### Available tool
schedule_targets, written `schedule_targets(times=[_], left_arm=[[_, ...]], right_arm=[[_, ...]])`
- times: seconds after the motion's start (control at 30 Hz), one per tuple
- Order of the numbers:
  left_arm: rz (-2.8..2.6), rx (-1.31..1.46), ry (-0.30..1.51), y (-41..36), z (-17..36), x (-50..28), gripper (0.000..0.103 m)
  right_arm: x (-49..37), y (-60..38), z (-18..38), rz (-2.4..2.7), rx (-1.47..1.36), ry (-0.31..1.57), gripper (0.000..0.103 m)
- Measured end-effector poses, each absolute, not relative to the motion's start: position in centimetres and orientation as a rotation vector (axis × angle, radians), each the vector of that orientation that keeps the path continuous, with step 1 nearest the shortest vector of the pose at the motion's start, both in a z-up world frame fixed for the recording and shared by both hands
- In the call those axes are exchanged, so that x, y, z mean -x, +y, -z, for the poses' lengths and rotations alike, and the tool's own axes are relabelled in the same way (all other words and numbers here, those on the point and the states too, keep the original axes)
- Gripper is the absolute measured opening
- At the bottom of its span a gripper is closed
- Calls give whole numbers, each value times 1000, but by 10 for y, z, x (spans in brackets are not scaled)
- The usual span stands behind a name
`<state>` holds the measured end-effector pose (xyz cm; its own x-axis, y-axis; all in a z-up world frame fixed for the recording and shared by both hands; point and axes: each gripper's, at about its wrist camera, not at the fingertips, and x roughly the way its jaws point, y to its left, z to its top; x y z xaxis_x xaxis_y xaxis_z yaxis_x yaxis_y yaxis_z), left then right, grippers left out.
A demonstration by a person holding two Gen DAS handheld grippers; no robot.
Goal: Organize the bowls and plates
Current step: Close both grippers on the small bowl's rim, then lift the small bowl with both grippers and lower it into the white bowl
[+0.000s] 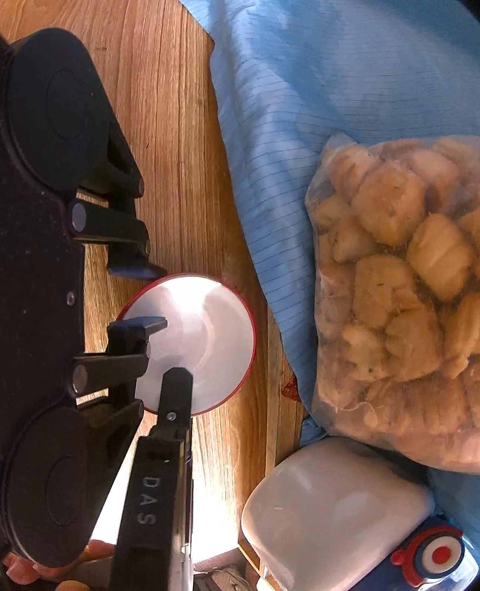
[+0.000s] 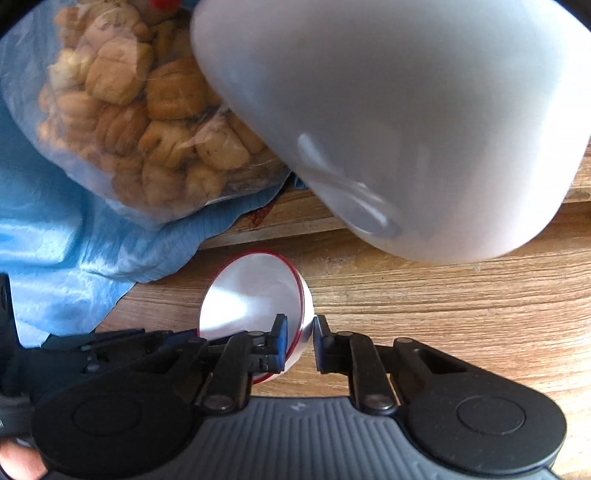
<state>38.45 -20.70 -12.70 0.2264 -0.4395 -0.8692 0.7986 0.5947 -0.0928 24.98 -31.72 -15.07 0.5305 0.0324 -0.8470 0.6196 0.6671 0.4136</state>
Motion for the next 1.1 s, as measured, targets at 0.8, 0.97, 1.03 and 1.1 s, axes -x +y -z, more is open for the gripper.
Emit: schedule_targets(times=[0.8, 0.97, 1.03, 1.1], left_arm=[[981, -406, 943, -170, 86, -276, 18], [983, -398, 928, -166, 84, -262, 18], [982, -394, 924, -161, 81, -255, 18], [980, -391, 922, -159, 81, -249, 18]], right_arm=[[-156, -275, 77, 295, -610, 883, 16], [-136, -273, 67, 287, -592, 877, 16], [-131, -271, 65, 282, -589, 877, 16], [-124, -270, 62, 275, -596, 873, 16]])
